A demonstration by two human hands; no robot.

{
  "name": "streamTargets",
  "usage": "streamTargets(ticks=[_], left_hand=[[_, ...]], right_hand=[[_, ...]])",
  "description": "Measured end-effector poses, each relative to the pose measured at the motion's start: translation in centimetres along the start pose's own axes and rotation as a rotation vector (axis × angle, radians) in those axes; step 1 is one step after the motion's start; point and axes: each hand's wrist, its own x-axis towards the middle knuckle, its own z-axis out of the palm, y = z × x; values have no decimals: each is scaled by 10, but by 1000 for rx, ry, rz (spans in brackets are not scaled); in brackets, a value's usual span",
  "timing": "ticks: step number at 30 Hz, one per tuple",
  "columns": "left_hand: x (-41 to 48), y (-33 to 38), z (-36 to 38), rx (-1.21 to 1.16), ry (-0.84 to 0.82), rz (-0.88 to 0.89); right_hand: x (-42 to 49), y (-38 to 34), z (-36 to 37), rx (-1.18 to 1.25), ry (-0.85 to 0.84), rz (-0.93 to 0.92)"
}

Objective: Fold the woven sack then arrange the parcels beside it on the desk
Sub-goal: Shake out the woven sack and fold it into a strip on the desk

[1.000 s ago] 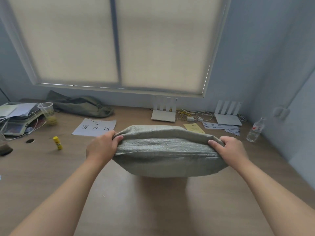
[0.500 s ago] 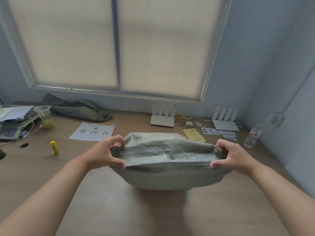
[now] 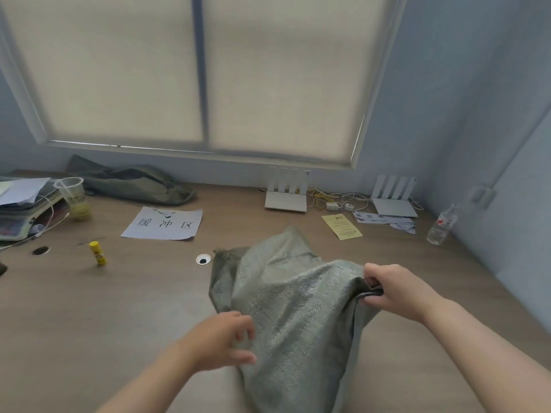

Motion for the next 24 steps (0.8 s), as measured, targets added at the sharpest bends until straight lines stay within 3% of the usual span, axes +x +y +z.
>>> streamTargets(ticks=[6,15,22,24], left_hand=[[-9,19,73,-165,-82,-116],[10,55,101,-85,157,-329],[50,59,81,-14,347,-417],[55,63,75,-89,370,-464]], right_hand=[[0,-16,15,89,20,172],[-1,10,27,132,-32,312],[-15,59,51,272,-62,491],[-16,71,62,324,-68,546]])
